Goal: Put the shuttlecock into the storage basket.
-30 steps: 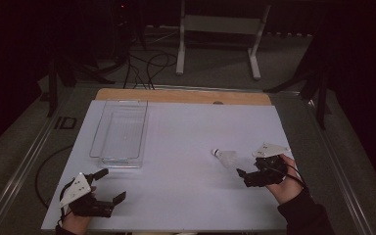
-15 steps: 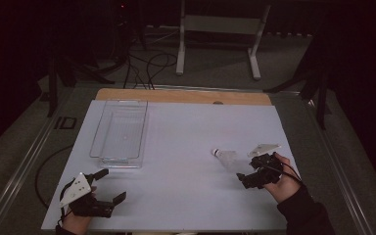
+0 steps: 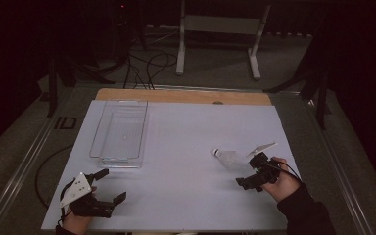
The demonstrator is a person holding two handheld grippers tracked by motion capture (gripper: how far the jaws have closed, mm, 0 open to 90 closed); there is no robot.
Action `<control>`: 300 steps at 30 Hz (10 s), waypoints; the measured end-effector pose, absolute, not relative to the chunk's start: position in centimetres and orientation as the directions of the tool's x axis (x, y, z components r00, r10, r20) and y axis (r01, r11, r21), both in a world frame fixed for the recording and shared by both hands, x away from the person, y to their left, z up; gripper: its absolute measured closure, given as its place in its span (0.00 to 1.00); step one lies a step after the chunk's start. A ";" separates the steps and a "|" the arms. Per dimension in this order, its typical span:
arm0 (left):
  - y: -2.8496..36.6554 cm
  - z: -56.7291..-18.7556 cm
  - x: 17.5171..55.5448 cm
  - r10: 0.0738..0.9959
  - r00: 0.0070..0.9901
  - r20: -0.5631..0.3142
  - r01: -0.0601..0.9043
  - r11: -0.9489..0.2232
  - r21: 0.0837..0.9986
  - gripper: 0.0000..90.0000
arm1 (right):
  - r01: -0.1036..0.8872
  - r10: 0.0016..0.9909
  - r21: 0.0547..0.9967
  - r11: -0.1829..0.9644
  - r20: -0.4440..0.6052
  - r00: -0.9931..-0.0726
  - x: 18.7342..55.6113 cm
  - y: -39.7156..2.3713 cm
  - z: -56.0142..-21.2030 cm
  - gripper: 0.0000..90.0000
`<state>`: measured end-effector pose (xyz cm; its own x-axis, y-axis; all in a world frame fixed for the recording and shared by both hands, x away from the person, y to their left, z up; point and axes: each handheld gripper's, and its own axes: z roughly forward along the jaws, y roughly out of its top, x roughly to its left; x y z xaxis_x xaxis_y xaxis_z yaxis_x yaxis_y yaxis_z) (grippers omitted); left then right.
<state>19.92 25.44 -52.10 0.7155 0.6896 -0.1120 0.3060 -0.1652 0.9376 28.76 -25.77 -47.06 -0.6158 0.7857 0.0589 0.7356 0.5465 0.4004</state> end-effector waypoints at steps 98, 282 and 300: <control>25.4 -52.2 19.9 0.683 0.720 -0.123 0.313 -0.161 0.936 0.00 | 0.708 0.690 0.141 0.692 0.159 -0.706 33.5 -22.9 -48.4 0.15; 25.2 -52.3 20.0 0.674 0.729 -0.117 0.319 -0.183 0.930 0.00 | 0.235 0.219 0.212 0.948 0.099 -0.971 30.1 -14.4 -46.2 1.00; 24.9 -52.2 20.0 0.666 0.736 -0.123 0.331 -0.195 0.923 0.00 | 0.198 0.183 0.252 0.947 0.082 -0.980 30.0 -14.5 -44.7 0.99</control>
